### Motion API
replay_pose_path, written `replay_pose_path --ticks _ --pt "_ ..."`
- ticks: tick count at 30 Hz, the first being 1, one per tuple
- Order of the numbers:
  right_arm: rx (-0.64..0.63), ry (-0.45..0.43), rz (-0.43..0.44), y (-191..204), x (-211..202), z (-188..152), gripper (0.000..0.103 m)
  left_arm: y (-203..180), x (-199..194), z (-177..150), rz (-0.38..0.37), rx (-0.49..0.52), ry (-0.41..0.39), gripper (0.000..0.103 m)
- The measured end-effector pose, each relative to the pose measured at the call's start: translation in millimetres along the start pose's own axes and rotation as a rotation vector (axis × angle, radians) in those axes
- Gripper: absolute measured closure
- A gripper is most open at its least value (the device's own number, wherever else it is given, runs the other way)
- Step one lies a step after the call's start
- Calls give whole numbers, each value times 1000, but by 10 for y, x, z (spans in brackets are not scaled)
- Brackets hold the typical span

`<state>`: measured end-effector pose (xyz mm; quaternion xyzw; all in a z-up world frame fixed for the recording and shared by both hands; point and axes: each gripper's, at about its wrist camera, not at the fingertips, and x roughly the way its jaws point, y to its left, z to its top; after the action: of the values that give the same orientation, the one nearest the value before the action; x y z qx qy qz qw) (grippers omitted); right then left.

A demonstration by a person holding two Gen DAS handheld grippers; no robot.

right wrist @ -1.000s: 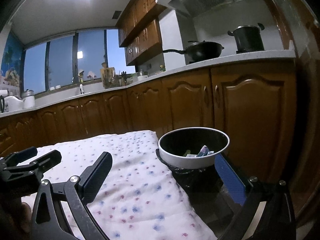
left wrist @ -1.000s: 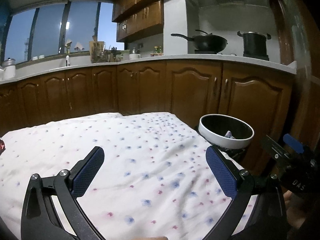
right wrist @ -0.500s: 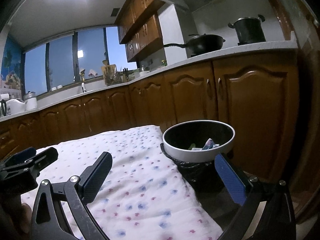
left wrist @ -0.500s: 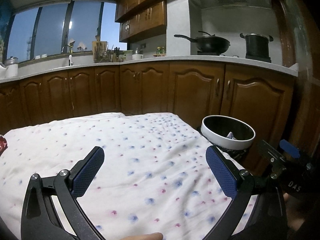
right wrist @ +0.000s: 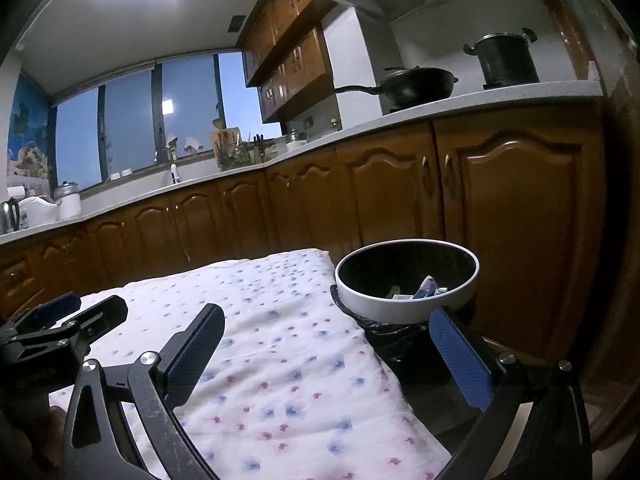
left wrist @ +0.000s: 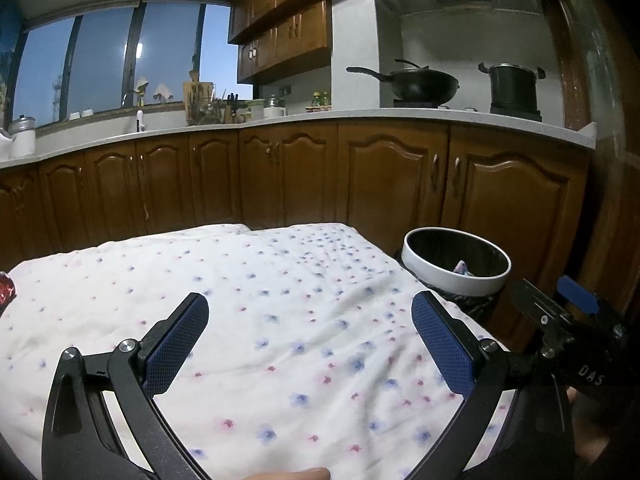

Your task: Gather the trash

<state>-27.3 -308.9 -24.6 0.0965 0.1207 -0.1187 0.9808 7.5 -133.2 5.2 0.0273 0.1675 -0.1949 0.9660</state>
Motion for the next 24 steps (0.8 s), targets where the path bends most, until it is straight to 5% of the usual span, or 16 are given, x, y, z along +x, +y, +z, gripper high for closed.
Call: replay_pose_path --ticks 24 --pt "-6 -1 17 29 -19 49 0 23 -28 -16 9 -2 5 0"
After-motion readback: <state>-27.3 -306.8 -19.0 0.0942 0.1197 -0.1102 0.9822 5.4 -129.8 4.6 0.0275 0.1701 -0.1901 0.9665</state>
